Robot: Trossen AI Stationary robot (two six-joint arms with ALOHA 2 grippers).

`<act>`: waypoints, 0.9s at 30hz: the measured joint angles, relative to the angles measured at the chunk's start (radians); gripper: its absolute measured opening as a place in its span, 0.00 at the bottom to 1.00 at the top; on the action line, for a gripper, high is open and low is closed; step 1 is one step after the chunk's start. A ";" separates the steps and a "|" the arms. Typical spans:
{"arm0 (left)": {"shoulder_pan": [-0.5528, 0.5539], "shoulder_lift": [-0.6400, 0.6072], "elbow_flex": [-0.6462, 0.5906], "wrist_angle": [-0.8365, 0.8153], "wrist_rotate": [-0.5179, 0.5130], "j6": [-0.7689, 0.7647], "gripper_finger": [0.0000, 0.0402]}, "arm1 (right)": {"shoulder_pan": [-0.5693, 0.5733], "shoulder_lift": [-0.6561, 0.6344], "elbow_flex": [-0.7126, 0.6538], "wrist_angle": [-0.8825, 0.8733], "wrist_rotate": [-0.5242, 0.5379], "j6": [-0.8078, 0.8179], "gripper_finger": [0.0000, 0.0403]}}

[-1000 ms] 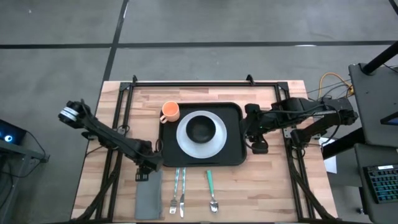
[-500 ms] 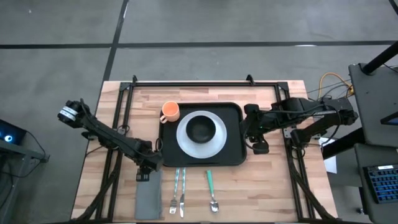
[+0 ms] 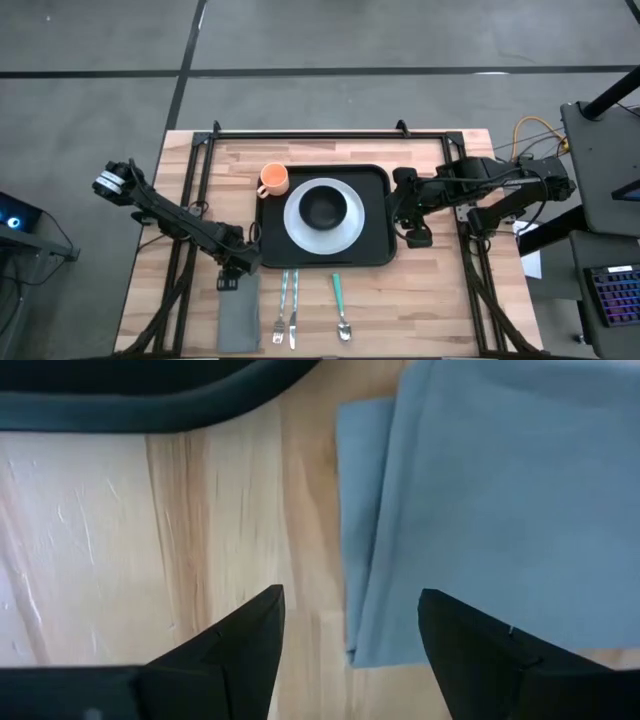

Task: Set up tray
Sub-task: Put the gray napkin on the black serving tray to the right of the white plate

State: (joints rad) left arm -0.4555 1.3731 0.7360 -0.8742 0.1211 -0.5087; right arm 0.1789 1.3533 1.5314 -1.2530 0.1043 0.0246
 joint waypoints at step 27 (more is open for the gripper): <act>0.025 -0.001 -0.119 0.227 0.071 -0.093 0.52 | 0.000 0.001 0.000 0.000 -0.001 0.035 0.31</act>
State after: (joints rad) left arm -0.4301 1.3718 0.6174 -0.6476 0.1923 -0.6019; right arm 0.1787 1.3540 1.5314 -1.2533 0.1032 0.0593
